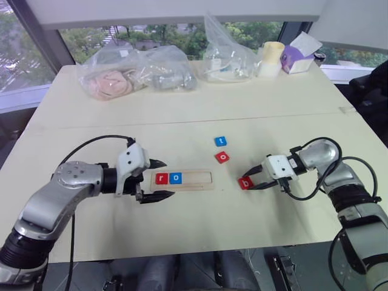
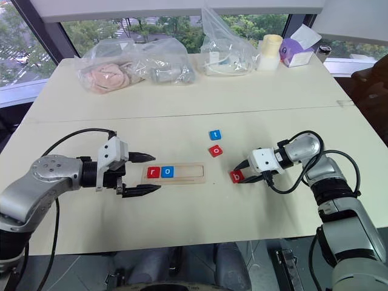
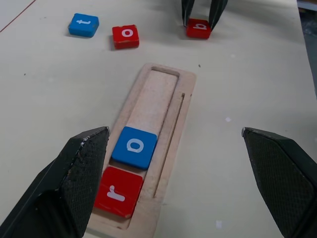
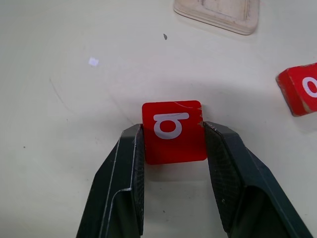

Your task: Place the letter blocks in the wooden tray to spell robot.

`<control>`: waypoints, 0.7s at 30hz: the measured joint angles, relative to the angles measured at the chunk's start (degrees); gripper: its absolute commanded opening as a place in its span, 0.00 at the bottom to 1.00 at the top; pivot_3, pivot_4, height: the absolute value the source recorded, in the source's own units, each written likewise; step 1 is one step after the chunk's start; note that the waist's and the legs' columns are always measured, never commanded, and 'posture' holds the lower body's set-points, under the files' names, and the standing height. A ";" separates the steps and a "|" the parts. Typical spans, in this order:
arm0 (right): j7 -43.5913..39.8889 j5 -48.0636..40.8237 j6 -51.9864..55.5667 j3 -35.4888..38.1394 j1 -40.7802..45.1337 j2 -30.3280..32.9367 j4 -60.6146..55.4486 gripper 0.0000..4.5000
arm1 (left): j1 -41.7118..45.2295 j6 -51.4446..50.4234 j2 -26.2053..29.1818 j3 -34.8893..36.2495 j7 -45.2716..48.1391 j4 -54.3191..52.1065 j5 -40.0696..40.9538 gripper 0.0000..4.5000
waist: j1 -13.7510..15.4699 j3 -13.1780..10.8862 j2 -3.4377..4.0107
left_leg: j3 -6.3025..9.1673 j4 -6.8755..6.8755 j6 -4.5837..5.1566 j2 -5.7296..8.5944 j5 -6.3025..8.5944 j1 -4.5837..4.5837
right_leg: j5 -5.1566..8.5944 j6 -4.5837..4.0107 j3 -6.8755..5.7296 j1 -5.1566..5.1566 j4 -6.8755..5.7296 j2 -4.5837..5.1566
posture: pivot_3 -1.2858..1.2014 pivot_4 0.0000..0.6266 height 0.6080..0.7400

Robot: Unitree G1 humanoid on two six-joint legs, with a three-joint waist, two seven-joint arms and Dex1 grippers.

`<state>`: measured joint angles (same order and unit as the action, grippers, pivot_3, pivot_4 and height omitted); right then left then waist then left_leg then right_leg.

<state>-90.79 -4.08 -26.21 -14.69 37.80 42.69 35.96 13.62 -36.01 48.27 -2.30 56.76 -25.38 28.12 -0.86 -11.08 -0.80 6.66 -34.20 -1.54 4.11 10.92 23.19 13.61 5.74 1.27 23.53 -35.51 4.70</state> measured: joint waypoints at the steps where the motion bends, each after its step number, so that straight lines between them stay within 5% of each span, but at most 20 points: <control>1: 0.32 0.00 2.90 -0.11 -0.06 -0.07 -1.52 0.26 | -0.49 0.03 0.05 0.80 -0.14 0.01 0.00 1.00 | 0.03 0.00 0.00 | 0.01 0.00 0.00 0.00 0.00 0.00 | 0.00 -0.01 0.01 0.01 -0.02 0.01 | 0.52 0.24 1.00; 12: 20.47 2.54 50.43 -4.10 2.78 -11.79 -36.18 0.26 | -9.56 -2.20 10.10 10.30 3.62 0.63 1.41 1.00 | 0.11 -0.01 0.03 | -0.03 0.04 -0.05 -0.06 -0.02 0.29 | 0.06 -0.09 0.24 0.80 -0.61 0.01 | 0.52 0.24 1.00; 21: 26.79 3.91 60.68 -10.93 0.07 -14.90 -43.33 0.26 | -10.53 -3.53 9.32 12.08 2.26 -0.55 2.66 1.00 | 0.07 0.00 0.00 | -0.08 0.00 -0.07 0.04 -0.03 0.33 | 0.04 -0.06 0.24 0.77 -0.53 0.08 | 0.52 0.24 1.00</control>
<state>-64.00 -0.16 34.47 -25.61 37.86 27.80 -7.37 3.09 -39.54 57.60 9.78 59.02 -25.94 30.78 -0.79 -11.07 -0.80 6.58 -34.20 -1.60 4.15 10.89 23.53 13.65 5.68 1.51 24.30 -36.04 4.79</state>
